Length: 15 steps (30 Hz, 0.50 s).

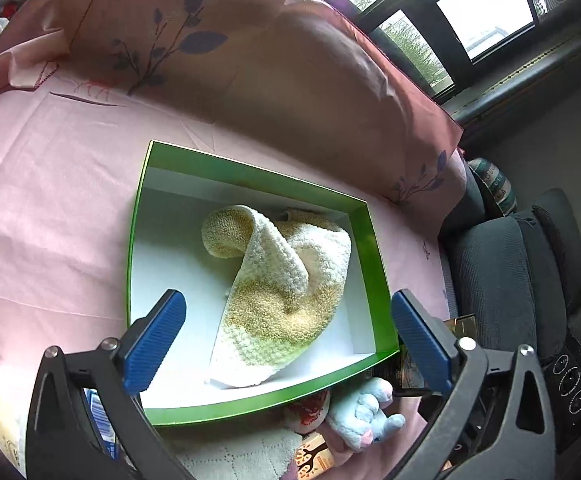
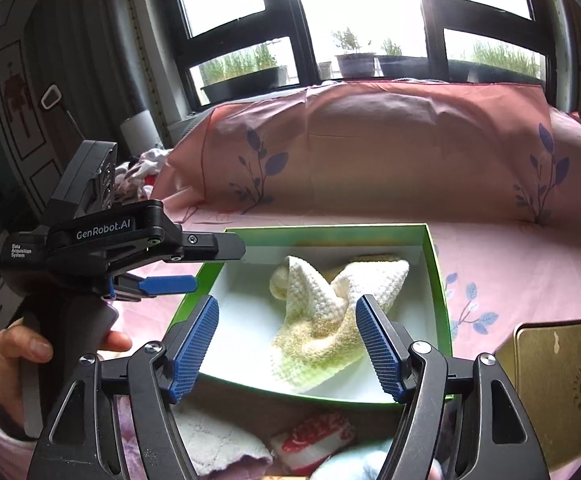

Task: Organize soft objects
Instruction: 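Carry the towel over the green box and open the left tool, then move the left tool toward the blue plush elephant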

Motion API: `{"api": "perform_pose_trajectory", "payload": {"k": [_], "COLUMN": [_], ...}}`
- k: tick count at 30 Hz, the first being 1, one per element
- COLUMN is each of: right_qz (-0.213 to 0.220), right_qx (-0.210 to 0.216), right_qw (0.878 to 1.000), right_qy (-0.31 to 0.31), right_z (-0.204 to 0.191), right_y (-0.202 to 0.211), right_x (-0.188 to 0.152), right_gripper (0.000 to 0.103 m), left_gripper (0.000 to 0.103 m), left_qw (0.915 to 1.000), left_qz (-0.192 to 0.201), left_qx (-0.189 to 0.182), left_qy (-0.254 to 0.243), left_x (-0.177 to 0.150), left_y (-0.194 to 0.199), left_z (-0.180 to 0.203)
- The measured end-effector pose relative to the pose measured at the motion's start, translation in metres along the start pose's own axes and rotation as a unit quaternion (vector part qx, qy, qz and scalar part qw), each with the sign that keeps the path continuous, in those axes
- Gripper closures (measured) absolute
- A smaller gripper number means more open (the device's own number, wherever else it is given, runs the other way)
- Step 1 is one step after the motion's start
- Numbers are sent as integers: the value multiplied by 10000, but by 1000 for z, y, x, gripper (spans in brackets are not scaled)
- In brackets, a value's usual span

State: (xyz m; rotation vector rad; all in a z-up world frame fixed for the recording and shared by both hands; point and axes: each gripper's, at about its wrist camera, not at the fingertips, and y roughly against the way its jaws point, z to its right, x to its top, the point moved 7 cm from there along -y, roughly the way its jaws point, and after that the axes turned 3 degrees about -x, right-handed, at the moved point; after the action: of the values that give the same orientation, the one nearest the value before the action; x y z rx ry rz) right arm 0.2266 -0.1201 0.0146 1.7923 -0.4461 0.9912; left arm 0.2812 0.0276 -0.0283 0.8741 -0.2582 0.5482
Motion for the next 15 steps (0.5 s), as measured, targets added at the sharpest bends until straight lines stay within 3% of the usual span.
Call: {"api": "perform_pose_trajectory", "payload": {"k": [6,9,15], "right_qz": [122,181,214], "right_qx": [-387,-690,-1049], "right_qw": [9991,9970,9937], "right_qy": [139,287,326], "right_z": [-9,-13,-16], "right_y": [42,58,83], "right_x": [-21,-32,-57], "right_gripper": [23,11,11], "left_gripper": [1,1,1], "left_qw": [9961,9885,9727], "left_qz": [333,592,948], "left_qx": [670,1145,1724], "left_qy": [-459,-787,-1228], "left_x": [-24,-41,-77], "left_y": [38,60,94], "left_z": [12,16,23]}}
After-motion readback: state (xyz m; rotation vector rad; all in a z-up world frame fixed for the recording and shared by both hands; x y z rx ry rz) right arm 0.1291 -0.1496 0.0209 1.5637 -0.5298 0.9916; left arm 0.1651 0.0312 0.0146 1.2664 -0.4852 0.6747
